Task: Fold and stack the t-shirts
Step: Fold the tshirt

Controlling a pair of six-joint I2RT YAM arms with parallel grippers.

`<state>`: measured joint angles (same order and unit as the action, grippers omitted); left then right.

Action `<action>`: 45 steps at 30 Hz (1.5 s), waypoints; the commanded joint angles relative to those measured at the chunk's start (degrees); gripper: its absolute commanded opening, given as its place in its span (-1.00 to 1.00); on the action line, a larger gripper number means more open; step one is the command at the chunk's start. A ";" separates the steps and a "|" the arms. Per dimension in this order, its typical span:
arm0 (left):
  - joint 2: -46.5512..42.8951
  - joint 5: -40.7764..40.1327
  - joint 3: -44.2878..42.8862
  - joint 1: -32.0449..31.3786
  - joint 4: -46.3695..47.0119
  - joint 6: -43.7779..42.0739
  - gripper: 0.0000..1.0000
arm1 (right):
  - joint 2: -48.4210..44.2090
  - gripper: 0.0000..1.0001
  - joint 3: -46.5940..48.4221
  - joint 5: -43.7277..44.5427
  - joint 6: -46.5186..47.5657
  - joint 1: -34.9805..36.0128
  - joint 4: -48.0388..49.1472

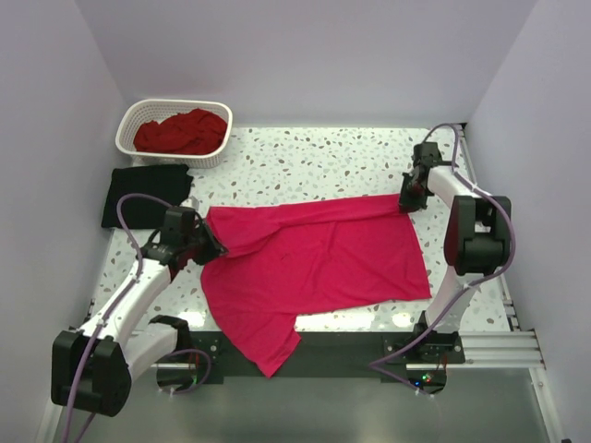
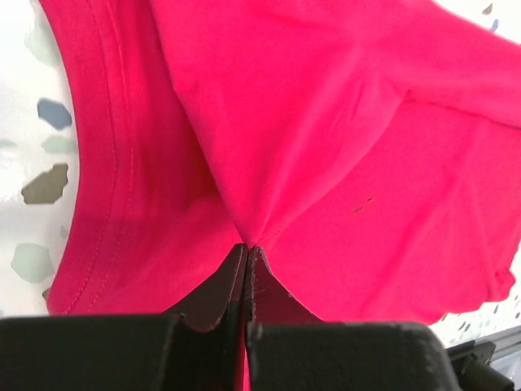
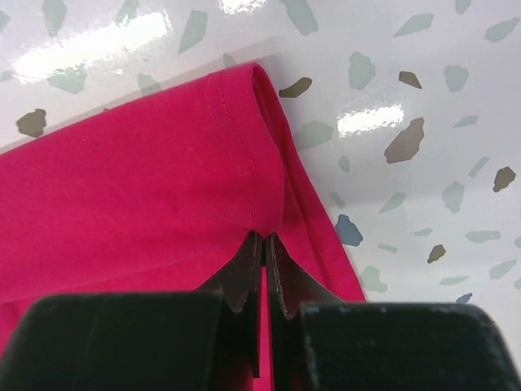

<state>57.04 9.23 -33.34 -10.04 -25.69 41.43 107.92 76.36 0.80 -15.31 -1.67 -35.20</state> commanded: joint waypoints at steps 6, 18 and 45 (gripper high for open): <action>-1.57 -1.24 5.21 -1.12 2.93 3.65 -1.00 | 1.86 -0.91 0.11 1.84 0.02 -0.26 0.48; -6.85 0.88 7.42 -1.03 1.26 4.28 -0.65 | -5.52 -0.25 0.11 5.36 -0.86 -0.26 1.01; 28.38 -18.46 -17.54 4.42 16.46 -4.69 0.10 | 2.38 -0.10 2.83 -16.44 -5.17 -1.05 12.26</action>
<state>82.96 -7.77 -47.57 -6.48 -13.98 38.28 109.32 76.25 -13.26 -19.20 -2.33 -26.59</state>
